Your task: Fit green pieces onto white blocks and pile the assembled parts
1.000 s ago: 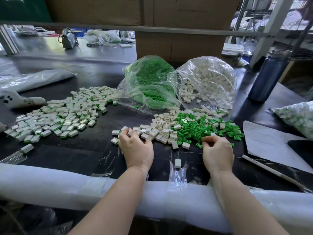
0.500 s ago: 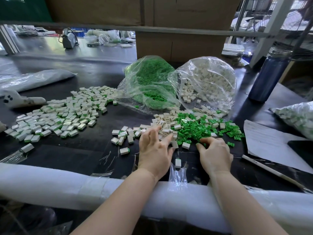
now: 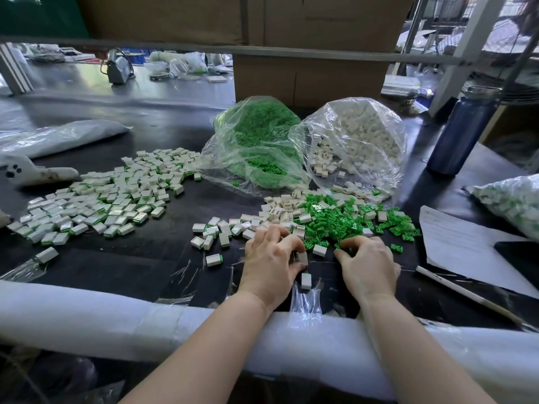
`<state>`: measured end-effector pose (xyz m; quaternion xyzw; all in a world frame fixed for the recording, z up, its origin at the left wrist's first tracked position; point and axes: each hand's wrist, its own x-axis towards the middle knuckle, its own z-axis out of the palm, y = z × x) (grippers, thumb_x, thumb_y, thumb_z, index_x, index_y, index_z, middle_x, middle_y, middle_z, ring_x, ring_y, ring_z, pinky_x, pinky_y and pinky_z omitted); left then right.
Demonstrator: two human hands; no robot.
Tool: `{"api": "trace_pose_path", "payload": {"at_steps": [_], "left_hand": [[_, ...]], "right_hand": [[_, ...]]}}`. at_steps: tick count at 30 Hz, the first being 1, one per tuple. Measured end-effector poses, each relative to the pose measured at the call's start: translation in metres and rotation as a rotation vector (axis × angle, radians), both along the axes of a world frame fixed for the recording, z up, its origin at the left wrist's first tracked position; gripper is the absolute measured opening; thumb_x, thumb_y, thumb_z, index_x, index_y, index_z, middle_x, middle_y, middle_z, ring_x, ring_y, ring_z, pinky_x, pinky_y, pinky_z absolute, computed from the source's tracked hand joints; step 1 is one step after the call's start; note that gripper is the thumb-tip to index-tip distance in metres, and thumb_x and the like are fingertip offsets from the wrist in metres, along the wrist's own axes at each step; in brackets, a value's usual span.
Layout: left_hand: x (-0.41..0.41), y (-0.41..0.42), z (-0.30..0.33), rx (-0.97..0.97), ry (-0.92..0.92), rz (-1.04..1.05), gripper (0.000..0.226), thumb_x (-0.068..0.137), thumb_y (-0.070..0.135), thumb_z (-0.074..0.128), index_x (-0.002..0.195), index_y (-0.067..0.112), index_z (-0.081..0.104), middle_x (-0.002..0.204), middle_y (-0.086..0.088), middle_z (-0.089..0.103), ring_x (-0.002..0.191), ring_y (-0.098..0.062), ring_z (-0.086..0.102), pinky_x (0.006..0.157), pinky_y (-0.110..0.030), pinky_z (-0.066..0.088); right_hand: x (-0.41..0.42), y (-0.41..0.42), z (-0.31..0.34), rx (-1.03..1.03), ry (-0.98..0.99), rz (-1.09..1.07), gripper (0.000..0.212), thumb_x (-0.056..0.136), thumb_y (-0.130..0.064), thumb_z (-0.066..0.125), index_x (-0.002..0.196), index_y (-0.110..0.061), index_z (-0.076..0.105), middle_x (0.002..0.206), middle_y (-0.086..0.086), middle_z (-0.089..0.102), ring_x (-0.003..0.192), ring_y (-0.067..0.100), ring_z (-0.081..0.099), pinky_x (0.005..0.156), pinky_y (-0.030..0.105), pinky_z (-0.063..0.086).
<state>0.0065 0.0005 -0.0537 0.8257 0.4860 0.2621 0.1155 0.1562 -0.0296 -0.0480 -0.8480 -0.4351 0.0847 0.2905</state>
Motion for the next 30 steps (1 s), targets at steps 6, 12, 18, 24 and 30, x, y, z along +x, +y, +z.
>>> {"api": "trace_pose_path", "payload": {"at_steps": [6,12,18,24,30], "left_hand": [[-0.0014,-0.003,0.0044,-0.051,-0.102,-0.082,0.015,0.086,0.02,0.063,0.1,0.024,0.06,0.09,0.009,0.059,0.093,-0.012,0.044,0.093,-0.032,0.036],[-0.0028,-0.0039,0.0067,-0.122,-0.202,-0.103,0.016,0.083,0.01,0.066,0.097,0.018,0.062,0.081,0.01,0.053,0.092,-0.016,0.053,0.09,-0.034,0.045],[-0.0036,-0.0002,0.0032,-0.142,-0.224,-0.088,0.013,0.083,0.013,0.067,0.096,0.017,0.065,0.085,0.009,0.052,0.094,-0.011,0.051,0.088,-0.019,0.042],[-0.0042,0.0008,0.0018,-0.186,-0.297,-0.063,0.009,0.085,0.018,0.066,0.091,0.022,0.061,0.078,0.014,0.058,0.075,-0.007,0.055,0.076,-0.017,0.045],[-0.0056,0.0021,0.0035,-0.303,-0.489,-0.065,0.009,0.085,0.02,0.066,0.09,0.026,0.061,0.085,0.004,0.068,0.077,-0.01,0.063,0.074,-0.012,0.048]], "right_hand": [[-0.001,0.0004,-0.0013,0.028,-0.011,0.017,0.008,0.087,-0.023,0.063,0.093,-0.026,0.068,0.113,0.001,0.056,0.11,0.023,0.045,0.092,0.037,0.031],[-0.0003,0.0008,-0.0014,0.013,-0.029,0.001,0.013,0.084,-0.029,0.067,0.095,-0.023,0.069,0.112,0.001,0.056,0.11,0.023,0.047,0.09,0.037,0.032],[-0.0012,-0.0001,0.0002,0.103,0.014,0.092,0.009,0.083,-0.02,0.068,0.083,-0.023,0.06,0.087,-0.003,0.06,0.094,0.022,0.055,0.085,0.034,0.035],[-0.0071,-0.0024,0.0031,0.393,0.326,0.374,0.019,0.085,-0.002,0.063,0.088,-0.019,0.07,0.09,0.003,0.065,0.087,0.015,0.059,0.08,0.02,0.047],[-0.0063,-0.0027,0.006,0.475,0.598,0.413,0.021,0.078,0.003,0.07,0.074,-0.018,0.068,0.069,-0.006,0.067,0.063,-0.002,0.061,0.064,0.008,0.047]]}}
